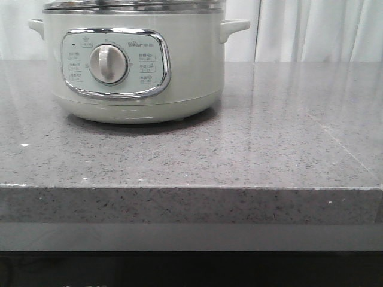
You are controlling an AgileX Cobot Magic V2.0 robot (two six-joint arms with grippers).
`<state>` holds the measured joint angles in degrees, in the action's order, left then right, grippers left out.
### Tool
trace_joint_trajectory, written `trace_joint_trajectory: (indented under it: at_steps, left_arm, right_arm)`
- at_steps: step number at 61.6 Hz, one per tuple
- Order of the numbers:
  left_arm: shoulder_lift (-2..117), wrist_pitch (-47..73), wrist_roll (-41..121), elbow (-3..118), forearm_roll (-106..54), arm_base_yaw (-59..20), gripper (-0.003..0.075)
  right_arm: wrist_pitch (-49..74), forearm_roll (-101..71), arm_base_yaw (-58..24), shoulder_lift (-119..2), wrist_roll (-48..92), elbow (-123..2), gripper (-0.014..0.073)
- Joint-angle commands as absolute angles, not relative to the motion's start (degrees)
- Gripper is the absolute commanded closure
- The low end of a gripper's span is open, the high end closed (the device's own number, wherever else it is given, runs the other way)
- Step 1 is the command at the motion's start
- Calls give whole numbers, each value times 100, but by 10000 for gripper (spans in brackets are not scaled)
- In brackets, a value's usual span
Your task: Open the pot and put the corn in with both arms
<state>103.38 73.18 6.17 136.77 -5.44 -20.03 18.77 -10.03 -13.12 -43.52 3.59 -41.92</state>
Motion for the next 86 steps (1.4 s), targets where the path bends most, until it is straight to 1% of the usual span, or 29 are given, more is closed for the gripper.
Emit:
trace_joint_trajectory:
  at_steps: [1,6,15,22,38,49,59,70,79,86]
  left_arm:
    - [9772,7181,551,13538,-564,-1840,741]
    - [9413,6962,561,13082,-564,-1693,741]
    - [8707,6328,577,11851,-541,-1490,741]
    - [7918,5638,597,10459,-519,-1469,741]
    - [5924,3625,597,7246,-519,-1469,741]
    - [4599,2969,586,5557,-519,-1469,741]
    - [3563,2932,535,4481,-519,-1469,741]
    - [2711,2932,535,3733,-519,-1469,741]
    - [2240,2932,535,3475,-519,-1469,741]
    - [2126,2932,535,3450,-519,-1469,741]
  right_arm:
    - [1362,-953,-1210,-4098,391,-4224,714]
    - [1343,-953,-1210,-3890,391,-4100,714]
    - [1347,-958,-1210,-3511,391,-3934,714]
    - [1349,-958,-1210,-3248,391,-3821,714]
    - [1299,-958,-1210,-2811,391,-3425,714]
    - [1220,-958,-1210,-2461,391,-3066,714]
    - [1178,-958,-1210,-2181,391,-2816,714]
    - [1152,-958,-1210,-2008,391,-2709,714]
    - [1144,-958,-1210,-1992,391,-2709,714]
    - [1151,-958,-1210,-1992,391,-2709,714]
